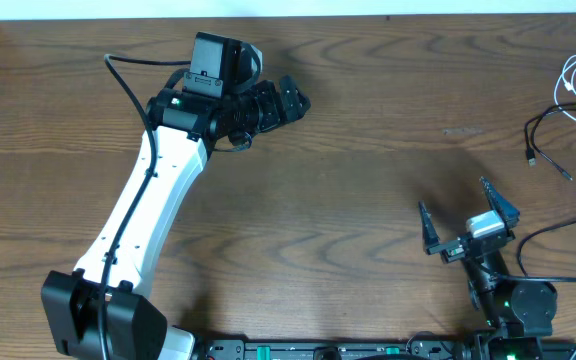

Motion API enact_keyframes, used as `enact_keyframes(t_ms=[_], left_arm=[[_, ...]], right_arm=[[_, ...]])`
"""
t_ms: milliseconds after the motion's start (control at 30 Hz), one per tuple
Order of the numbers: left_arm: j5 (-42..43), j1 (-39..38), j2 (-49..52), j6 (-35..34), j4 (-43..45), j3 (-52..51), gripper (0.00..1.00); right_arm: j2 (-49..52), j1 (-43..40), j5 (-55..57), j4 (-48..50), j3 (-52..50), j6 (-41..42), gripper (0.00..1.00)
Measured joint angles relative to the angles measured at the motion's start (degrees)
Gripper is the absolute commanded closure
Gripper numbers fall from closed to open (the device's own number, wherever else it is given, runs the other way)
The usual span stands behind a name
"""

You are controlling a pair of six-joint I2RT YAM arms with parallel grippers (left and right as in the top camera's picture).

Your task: Untangle cables

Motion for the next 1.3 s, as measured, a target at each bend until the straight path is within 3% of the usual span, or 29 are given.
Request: enact_keyframes(t_ms=[167,400,1300], left_arm=[[0.0,0.0,0.0,0.0,0.0,0.0,0.00],[0.0,0.0,0.0,0.0,0.0,0.0,0.00],[0.0,0.0,0.0,0.0,0.0,0.0,0.00]], right_arm=[[-2.9,0.0,0.5,-0.9,-2.4,0.0,0.01],[-7.5,0.0,0.8,-11.4,-2.8,0.1,0.01],[-7.6,0.0,0.9,-11.4,-2.8,2.0,0.01]])
